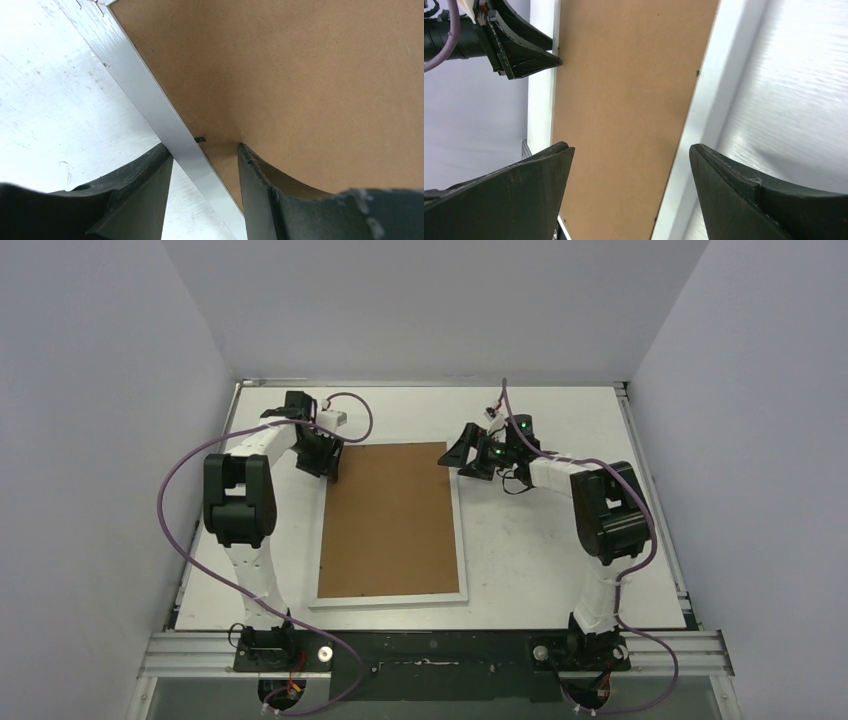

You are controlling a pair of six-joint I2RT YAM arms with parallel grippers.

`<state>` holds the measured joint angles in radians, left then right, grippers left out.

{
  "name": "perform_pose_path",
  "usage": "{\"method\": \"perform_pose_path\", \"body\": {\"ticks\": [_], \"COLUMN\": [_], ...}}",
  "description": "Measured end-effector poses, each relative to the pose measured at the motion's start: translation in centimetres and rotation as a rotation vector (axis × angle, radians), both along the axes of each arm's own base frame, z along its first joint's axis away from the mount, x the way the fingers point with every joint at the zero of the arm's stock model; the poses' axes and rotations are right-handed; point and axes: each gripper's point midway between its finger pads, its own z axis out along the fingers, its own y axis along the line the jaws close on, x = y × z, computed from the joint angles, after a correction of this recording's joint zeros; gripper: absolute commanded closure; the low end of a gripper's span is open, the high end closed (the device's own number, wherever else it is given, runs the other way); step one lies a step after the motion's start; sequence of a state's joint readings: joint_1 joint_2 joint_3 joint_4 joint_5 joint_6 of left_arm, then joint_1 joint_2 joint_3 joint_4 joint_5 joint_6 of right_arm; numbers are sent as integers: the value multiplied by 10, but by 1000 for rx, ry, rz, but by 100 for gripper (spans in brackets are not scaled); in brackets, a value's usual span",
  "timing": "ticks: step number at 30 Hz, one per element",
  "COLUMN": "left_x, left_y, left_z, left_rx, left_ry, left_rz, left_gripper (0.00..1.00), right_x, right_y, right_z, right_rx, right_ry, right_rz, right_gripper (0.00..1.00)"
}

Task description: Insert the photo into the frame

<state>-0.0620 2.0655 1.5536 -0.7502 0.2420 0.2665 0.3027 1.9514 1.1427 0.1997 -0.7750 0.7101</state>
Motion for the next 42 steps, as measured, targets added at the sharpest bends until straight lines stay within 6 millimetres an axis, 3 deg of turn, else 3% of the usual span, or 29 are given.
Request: {"method": "perform_pose_path", "body": {"ticks": [6, 10, 17, 22, 42], "left_x": [0, 0, 0, 0, 0], "left_y": [1, 1, 1, 1, 2], "left_z": [0, 0, 0, 0, 0], "left_rx": [-10, -16, -23, -24, -26], "left_ry": [0, 0, 0, 1, 0], "left_rz": [2, 3, 4, 5, 7], "left_gripper": [54, 54, 56, 57, 60], "right_x": [2, 13, 51, 51, 48], "right_y": [-16, -10, 5, 11, 16], "right_z": [6, 11, 5, -5, -6], "right_rx": [8, 50, 76, 72, 75], "right_ry": [11, 4, -6, 16, 22], "right_rz": [-48, -64, -70, -59, -31], "right_gripper": [12, 13, 13, 14, 15]}}
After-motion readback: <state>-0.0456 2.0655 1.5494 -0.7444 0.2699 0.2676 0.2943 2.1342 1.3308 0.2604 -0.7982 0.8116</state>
